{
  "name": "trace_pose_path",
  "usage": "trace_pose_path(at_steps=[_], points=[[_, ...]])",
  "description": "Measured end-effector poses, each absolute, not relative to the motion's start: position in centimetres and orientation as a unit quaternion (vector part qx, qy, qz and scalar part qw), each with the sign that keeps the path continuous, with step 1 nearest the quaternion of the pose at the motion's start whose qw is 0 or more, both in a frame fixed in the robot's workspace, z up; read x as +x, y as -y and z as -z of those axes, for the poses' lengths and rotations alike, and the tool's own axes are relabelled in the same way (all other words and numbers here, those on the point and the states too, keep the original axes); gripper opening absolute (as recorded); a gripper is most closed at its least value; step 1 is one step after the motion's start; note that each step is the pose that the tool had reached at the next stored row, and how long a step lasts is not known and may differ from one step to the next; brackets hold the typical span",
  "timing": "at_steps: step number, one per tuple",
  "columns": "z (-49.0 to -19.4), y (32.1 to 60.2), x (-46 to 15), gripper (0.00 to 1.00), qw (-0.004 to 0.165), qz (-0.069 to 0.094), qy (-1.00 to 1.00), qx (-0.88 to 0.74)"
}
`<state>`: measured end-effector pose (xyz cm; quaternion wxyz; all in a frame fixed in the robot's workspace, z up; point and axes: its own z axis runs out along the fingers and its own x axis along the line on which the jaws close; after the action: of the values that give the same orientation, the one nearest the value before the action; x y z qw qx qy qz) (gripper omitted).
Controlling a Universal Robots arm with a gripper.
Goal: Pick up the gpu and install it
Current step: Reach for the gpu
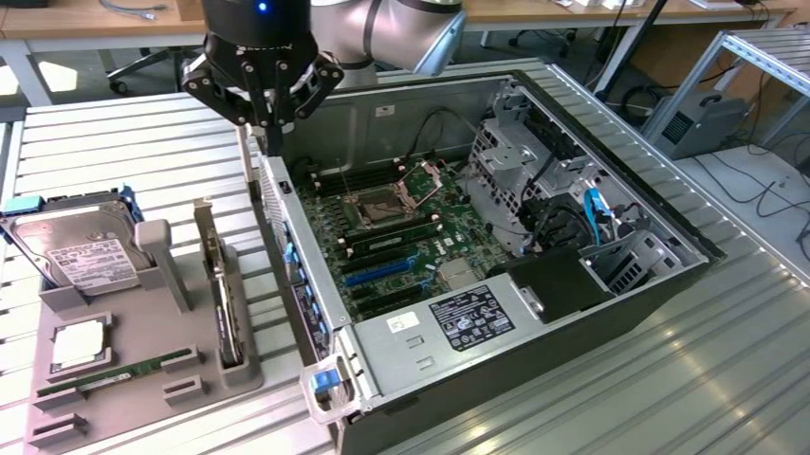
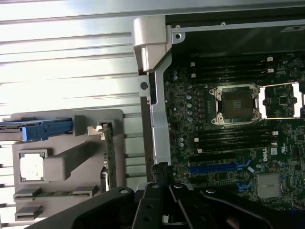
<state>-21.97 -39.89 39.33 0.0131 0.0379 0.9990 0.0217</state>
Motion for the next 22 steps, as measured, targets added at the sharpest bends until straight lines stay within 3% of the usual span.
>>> trace_pose_path(at_steps=[22], points=[[-39.33,39.89,-22.68,0.11,0.013,-0.022,-0.999,0.038]])
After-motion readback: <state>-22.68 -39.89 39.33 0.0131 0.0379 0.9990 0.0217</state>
